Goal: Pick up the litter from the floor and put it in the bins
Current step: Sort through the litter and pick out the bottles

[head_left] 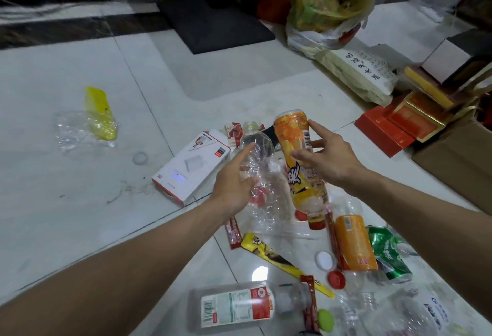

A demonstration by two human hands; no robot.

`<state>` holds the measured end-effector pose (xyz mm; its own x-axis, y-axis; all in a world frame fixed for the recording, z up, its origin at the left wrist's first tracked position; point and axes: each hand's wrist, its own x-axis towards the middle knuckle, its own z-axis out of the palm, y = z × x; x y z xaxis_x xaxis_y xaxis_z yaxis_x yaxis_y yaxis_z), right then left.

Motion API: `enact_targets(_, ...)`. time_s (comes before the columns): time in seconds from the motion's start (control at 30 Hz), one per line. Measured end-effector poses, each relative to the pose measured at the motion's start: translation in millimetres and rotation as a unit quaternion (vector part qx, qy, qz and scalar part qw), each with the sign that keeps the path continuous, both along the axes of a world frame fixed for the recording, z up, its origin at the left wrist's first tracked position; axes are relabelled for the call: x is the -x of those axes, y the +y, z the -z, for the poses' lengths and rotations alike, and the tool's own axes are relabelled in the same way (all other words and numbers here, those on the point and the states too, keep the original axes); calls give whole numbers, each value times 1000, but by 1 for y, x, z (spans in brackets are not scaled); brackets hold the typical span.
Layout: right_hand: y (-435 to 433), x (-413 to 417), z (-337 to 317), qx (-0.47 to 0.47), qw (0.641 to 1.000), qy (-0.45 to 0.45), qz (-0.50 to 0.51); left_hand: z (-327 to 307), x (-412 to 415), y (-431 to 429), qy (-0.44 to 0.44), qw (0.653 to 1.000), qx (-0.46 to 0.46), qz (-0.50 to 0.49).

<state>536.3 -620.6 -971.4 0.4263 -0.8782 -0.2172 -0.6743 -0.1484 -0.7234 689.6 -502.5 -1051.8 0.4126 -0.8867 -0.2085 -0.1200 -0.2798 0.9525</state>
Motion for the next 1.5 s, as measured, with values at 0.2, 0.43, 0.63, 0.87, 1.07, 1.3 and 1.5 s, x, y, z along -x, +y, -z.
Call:
enact_targets(0.2, 12, -38, -18, 8, 999, -49, -21, -24, -34, 21, -6, 999, 29, -44)
enact_targets(0.43, 32, -100, -34, 9, 994, -88, -64, -55, -82, 50, -33, 992, 42, -112)
enact_targets(0.63, 58, -160, -61, 21, 983, -131, -127, -92, -126, 92, -91, 979, 50, -173)
enact_targets(0.87, 104, -242, -133, 33, 958, -181, -221, -169, -187, 155, -198, 947, 59, -245)
enact_targets(1.07, 181, -312, -199, 16, 926, -239, -291, -238, -226, 249, -275, 900, 43, -336)
enact_targets(1.3, 288, -380, -245, -11, 884, -276, -378, -293, -252, 385, -383, 812, -43, -438)
enact_targets(1.5, 382, -415, -256, -72, 846, -288, -443, -307, -244, 476, -422, 770, -146, -456)
